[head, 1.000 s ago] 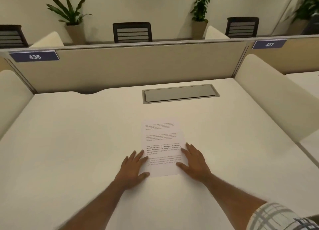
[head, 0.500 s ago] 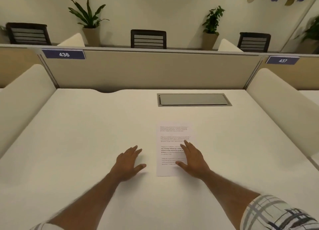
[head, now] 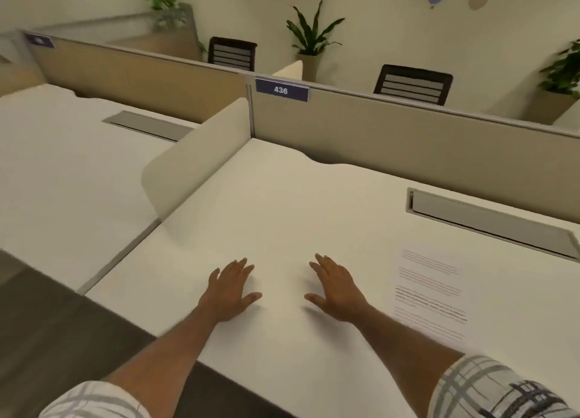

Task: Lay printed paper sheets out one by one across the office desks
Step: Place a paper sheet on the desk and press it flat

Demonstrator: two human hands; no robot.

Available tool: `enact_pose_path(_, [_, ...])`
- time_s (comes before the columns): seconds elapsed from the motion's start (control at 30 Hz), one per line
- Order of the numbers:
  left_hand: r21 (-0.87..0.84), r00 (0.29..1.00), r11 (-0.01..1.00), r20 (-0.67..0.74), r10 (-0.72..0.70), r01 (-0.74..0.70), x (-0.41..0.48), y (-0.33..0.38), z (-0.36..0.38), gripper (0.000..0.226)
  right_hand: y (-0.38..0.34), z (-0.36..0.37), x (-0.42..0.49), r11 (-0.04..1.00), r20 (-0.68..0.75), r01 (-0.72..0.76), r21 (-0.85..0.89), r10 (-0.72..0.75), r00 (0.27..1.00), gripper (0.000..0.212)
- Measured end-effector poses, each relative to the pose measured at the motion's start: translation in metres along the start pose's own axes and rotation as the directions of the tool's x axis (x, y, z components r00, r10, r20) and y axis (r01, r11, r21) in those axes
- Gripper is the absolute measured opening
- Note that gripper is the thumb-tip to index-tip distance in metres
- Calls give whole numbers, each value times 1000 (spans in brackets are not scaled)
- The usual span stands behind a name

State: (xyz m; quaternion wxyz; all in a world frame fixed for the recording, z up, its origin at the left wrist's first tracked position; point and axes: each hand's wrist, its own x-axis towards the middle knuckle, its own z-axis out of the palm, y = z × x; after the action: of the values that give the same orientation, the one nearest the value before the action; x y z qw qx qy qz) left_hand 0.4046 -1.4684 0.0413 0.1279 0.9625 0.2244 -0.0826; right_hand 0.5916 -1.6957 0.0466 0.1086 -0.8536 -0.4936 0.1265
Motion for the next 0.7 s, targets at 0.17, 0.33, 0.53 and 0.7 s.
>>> enact_pose_path(0.17, [32, 976, 976, -39, -213, 215, -72, -50, -12, 109, -67, 15, 49, 988, 20, 152, 39, -153, 988, 81])
enact_pose_path(0.33, [18, 899, 905, -132, -419, 424, -147, -104, -17, 80, -165, 42, 81, 944, 87, 327, 48, -331, 940, 78])
enact_pose_path(0.53, [-17, 779, 799, -212, -590, 601, -208, -178, -14, 91, -269, 69, 110, 885, 144, 463, 43, -464, 874, 85])
enact_pose_path(0.7, [-89, 723, 751, -218, -656, 654, -238, -259, -11, 112, -357, 98, 150, 866, 151, 499, 37, -499, 854, 94])
